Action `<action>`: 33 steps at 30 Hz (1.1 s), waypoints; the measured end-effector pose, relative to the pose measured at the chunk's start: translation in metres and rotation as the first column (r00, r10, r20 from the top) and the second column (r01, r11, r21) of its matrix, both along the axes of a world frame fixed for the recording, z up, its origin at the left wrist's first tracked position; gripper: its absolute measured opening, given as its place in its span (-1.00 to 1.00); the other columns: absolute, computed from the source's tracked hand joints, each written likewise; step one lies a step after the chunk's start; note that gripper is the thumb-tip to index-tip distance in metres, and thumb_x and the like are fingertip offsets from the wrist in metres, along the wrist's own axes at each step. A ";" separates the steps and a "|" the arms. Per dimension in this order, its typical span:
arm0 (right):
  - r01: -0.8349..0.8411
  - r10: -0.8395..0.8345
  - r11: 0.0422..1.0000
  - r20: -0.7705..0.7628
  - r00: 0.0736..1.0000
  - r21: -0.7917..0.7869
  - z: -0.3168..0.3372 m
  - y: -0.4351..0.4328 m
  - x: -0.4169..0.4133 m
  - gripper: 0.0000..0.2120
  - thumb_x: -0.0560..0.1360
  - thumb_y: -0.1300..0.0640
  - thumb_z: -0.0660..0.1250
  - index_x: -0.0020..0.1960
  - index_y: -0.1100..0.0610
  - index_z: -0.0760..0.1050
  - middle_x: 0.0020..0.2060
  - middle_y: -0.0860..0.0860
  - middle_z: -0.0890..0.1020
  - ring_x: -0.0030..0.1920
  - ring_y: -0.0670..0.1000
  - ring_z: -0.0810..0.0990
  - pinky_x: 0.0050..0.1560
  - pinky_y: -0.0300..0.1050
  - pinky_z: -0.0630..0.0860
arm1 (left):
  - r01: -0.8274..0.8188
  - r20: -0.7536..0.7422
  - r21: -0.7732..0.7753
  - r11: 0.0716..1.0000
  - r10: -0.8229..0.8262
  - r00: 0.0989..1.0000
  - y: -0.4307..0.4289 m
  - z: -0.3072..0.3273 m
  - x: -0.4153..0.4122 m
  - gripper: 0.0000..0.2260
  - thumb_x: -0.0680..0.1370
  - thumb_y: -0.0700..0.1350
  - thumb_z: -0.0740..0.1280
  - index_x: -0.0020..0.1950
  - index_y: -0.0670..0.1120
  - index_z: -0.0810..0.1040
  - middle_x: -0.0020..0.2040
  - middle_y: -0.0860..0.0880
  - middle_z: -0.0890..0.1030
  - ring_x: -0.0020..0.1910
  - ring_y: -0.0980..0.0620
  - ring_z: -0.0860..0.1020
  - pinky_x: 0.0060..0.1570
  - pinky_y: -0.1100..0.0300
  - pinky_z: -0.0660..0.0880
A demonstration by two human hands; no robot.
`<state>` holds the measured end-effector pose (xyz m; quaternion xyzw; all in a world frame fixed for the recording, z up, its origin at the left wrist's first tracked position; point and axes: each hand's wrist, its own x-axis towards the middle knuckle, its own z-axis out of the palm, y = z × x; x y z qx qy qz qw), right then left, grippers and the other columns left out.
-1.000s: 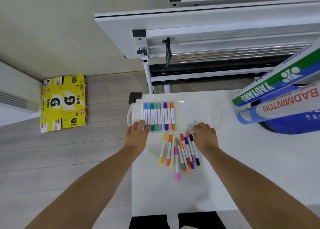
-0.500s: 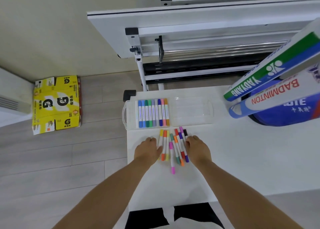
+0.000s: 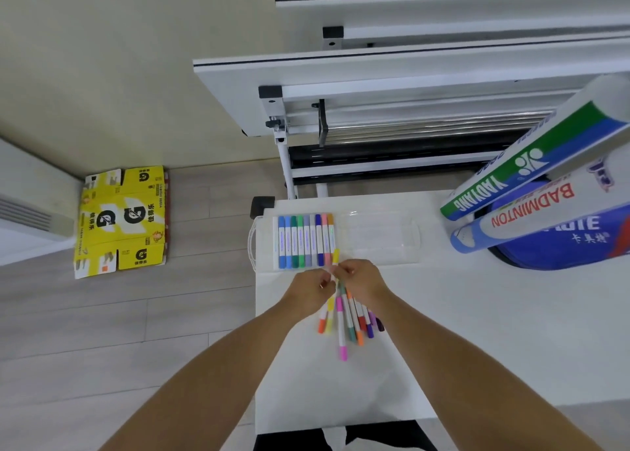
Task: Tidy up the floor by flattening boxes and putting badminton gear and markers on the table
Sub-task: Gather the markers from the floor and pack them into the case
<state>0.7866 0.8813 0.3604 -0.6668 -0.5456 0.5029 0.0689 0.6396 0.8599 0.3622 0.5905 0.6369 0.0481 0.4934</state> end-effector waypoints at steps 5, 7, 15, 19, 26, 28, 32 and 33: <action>0.079 -0.079 0.997 0.017 0.997 -0.009 0.008 0.027 0.006 -0.71 0.57 -0.04 0.28 -0.17 0.14 0.58 -0.22 0.07 0.64 -0.14 0.09 0.61 -0.04 -0.06 0.53 | 0.089 -0.076 0.166 0.982 -0.077 0.994 0.023 0.000 -0.008 -0.78 0.63 -0.05 0.25 0.14 -0.09 0.64 0.06 -0.04 0.64 0.08 -0.02 0.56 0.09 0.16 0.51; 0.075 -0.078 0.997 0.100 0.992 0.027 0.004 0.042 0.011 -0.74 0.60 -0.01 0.24 -0.16 0.12 0.52 -0.23 0.03 0.59 -0.14 0.05 0.58 -0.08 -0.13 0.43 | 0.240 -0.322 0.269 0.933 -0.148 0.935 0.035 -0.007 -0.018 -0.68 0.63 0.03 0.24 0.37 0.00 0.48 0.35 -0.04 0.48 0.36 -0.07 0.39 0.32 0.06 0.39; 0.079 -0.094 0.993 0.188 0.978 0.084 -0.029 0.092 0.008 -0.76 0.60 0.04 0.27 -0.20 0.11 0.49 -0.33 -0.02 0.54 -0.27 -0.05 0.53 -0.26 -0.25 0.35 | 0.440 -0.557 0.049 0.897 -0.341 0.757 0.054 -0.050 -0.045 -0.32 0.61 0.28 0.11 0.57 0.24 -0.25 0.57 -0.04 -0.39 0.51 -0.12 -0.42 0.48 -0.19 -0.20; 0.064 -0.078 0.995 0.206 0.975 0.073 -0.044 0.097 0.001 -0.81 0.59 0.07 0.30 -0.13 0.15 0.55 -0.29 -0.01 0.58 -0.24 -0.03 0.57 -0.24 -0.28 0.36 | 0.424 -0.546 0.060 0.904 -0.326 0.772 0.055 -0.057 -0.045 -0.32 0.61 0.26 0.14 0.58 0.25 -0.23 0.57 -0.03 -0.38 0.52 -0.12 -0.40 0.51 -0.18 -0.17; 0.038 -0.056 0.997 0.332 0.942 0.061 -0.045 0.080 0.005 -0.79 0.56 0.03 0.34 -0.10 0.16 0.61 -0.24 0.02 0.64 -0.22 -0.02 0.61 -0.11 -0.21 0.51 | 0.425 -0.533 0.076 0.902 -0.324 0.782 0.053 -0.058 -0.048 -0.31 0.61 0.26 0.15 0.58 0.24 -0.22 0.58 -0.04 -0.36 0.53 -0.13 -0.39 0.52 -0.20 -0.14; 0.036 -0.052 0.998 0.369 0.928 0.052 -0.045 0.077 0.005 -0.77 0.56 -0.03 0.34 -0.11 0.13 0.60 -0.24 0.00 0.64 -0.22 -0.01 0.62 -0.11 -0.19 0.52 | 0.426 -0.532 0.075 0.902 -0.325 0.782 0.054 -0.057 -0.047 -0.32 0.61 0.26 0.15 0.58 0.24 -0.21 0.58 -0.04 -0.36 0.53 -0.14 -0.38 0.52 -0.21 -0.12; 0.041 -0.055 0.998 0.393 0.918 0.045 -0.046 0.077 0.003 -0.76 0.57 -0.04 0.32 -0.08 0.13 0.60 -0.22 0.01 0.65 -0.21 0.00 0.62 -0.14 -0.18 0.53 | 0.422 -0.537 0.073 0.904 -0.321 0.780 0.054 -0.057 -0.046 -0.32 0.61 0.25 0.15 0.58 0.24 -0.20 0.59 -0.04 -0.35 0.53 -0.14 -0.38 0.52 -0.21 -0.11; 0.042 -0.058 0.998 0.399 0.915 0.049 -0.047 0.077 0.002 -0.76 0.57 -0.04 0.32 -0.08 0.13 0.60 -0.22 0.01 0.65 -0.21 0.01 0.63 -0.14 -0.17 0.55 | 0.422 -0.538 0.073 0.904 -0.320 0.780 0.054 -0.057 -0.046 -0.32 0.61 0.25 0.15 0.58 0.24 -0.20 0.59 -0.04 -0.35 0.53 -0.14 -0.38 0.52 -0.21 -0.11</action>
